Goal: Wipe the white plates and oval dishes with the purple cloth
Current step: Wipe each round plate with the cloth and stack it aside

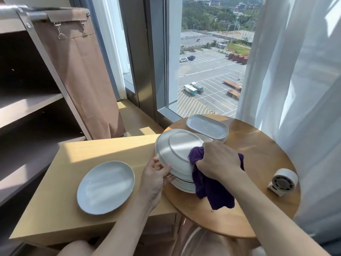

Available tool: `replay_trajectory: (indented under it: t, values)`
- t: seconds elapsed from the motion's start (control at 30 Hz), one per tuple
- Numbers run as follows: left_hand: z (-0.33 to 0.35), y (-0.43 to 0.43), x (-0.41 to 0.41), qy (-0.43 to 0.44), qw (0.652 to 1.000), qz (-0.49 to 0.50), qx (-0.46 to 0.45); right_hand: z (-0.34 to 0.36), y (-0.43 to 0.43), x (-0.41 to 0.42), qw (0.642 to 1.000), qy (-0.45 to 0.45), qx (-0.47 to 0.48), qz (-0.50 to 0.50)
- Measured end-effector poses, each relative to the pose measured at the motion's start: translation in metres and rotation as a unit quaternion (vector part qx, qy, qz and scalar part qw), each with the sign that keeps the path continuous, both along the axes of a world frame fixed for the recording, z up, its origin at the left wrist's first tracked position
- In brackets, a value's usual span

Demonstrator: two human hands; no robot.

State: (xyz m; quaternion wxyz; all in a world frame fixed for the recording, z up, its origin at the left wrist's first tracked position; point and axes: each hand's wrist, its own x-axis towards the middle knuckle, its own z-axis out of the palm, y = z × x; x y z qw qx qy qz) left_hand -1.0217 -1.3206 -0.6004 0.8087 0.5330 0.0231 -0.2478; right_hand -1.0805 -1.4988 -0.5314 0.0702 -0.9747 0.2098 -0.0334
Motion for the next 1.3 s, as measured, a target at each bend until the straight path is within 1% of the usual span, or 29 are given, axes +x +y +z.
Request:
replay_trajectory:
  t: [0.13,0.23,0.3,0.43,0.6,0.7,0.93,1.17,1.23,1.3]
  values:
    - [0.003,0.002,0.001,-0.017,1.000,-0.016,0.009,0.003,0.031,0.020,0.994,-0.047,0.013,0.097]
    - [0.002,0.003,0.002,-0.029,0.999,-0.022,0.026,0.003,0.043,0.050,0.988,-0.085,-0.009,0.131]
    - [-0.001,0.004,0.002,-0.024,0.999,-0.020,0.040,0.003,0.039,0.068,0.988,-0.086,-0.003,0.125]
    - [-0.005,0.005,0.002,-0.012,0.999,-0.019,0.043,-0.004,0.016,0.088,0.992,-0.076,0.056,0.083]
    - [-0.009,0.005,0.001,0.007,1.000,0.005,0.029,-0.009,-0.012,0.086,0.998,-0.020,0.043,0.041]
    - [-0.007,0.004,0.001,-0.002,1.000,0.006,0.031,-0.010,-0.024,0.074,0.999,0.005,0.037,0.034]
    - [-0.005,0.004,-0.001,-0.013,0.999,0.009,0.029,-0.007,-0.023,0.040,0.998,0.038,0.035,0.045]
    - [0.004,0.001,0.002,-0.035,0.997,-0.001,0.063,0.009,0.000,0.031,0.993,0.067,0.023,0.092]
    - [0.006,0.001,0.002,-0.041,0.996,-0.004,0.073,0.013,0.007,0.038,0.992,0.064,0.028,0.106]
    - [0.008,0.002,0.002,-0.045,0.996,-0.007,0.078,0.014,0.015,0.048,0.991,0.039,0.042,0.121]
